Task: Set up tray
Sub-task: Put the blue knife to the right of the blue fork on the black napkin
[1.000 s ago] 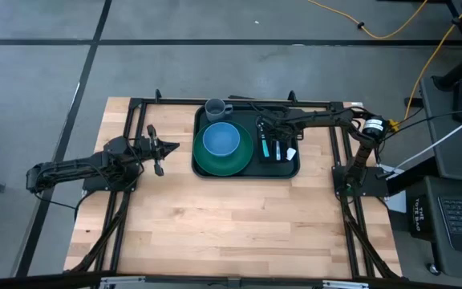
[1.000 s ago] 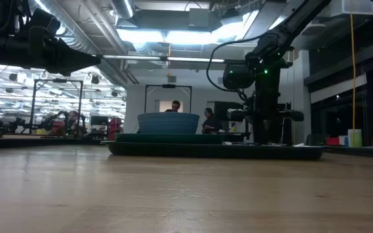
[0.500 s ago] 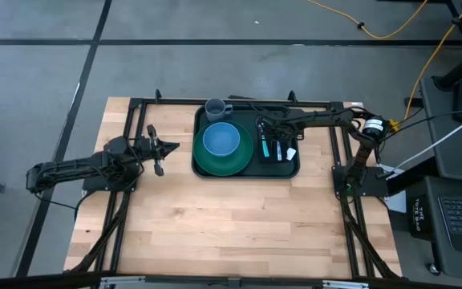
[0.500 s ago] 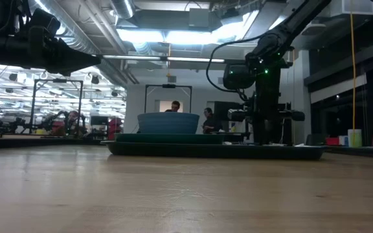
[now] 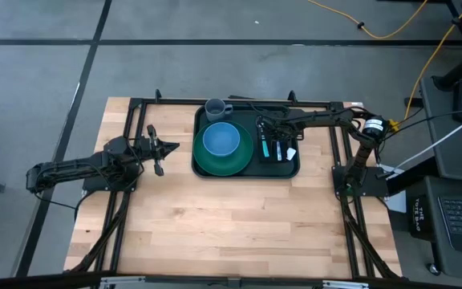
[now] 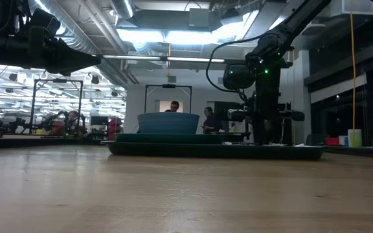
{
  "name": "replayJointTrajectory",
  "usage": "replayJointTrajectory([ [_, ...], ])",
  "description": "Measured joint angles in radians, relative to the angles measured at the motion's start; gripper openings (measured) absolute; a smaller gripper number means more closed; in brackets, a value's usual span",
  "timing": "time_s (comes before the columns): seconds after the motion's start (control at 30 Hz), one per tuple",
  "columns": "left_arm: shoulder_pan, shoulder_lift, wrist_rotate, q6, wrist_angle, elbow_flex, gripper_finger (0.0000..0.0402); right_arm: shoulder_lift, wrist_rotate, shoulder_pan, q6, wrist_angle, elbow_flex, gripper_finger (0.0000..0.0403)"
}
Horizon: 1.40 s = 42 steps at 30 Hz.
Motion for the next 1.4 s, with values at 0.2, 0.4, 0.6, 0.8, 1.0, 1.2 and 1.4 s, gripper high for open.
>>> replayJointTrajectory([
  [0.2,0.000,0.000,0.000,0.000,0.000,0.000,0.0003,0.000,-0.033,0.000,-0.028,0.002,0.000,0.0053],
  [0.4,0.000,0.000,0.000,-0.085,0.000,0.000,0.0003,0.000,-0.013,0.000,-0.024,0.020,0.001,0.0053],
  [0.6,0.000,0.000,0.000,-0.102,0.000,0.000,0.0003,0.000,-0.010,0.000,-0.025,0.017,0.001,0.0053],
  [0.8,0.000,0.000,0.000,-0.102,0.000,0.000,0.0003,0.000,-0.013,0.000,-0.027,0.015,0.001,0.0053],
  [1.0,0.000,0.000,0.000,-0.102,0.000,0.000,0.0003,0.000,-0.014,0.000,-0.027,0.015,0.001,0.0053],
  [1.2,0.000,0.000,0.000,-0.102,0.000,0.000,0.0003,0.000,-0.011,0.000,-0.026,0.015,0.001,0.0041],
  [1.4,0.000,0.000,0.000,-0.102,0.000,0.000,0.0003,-0.002,-0.007,0.000,-0.026,0.018,0.002,0.0021],
])
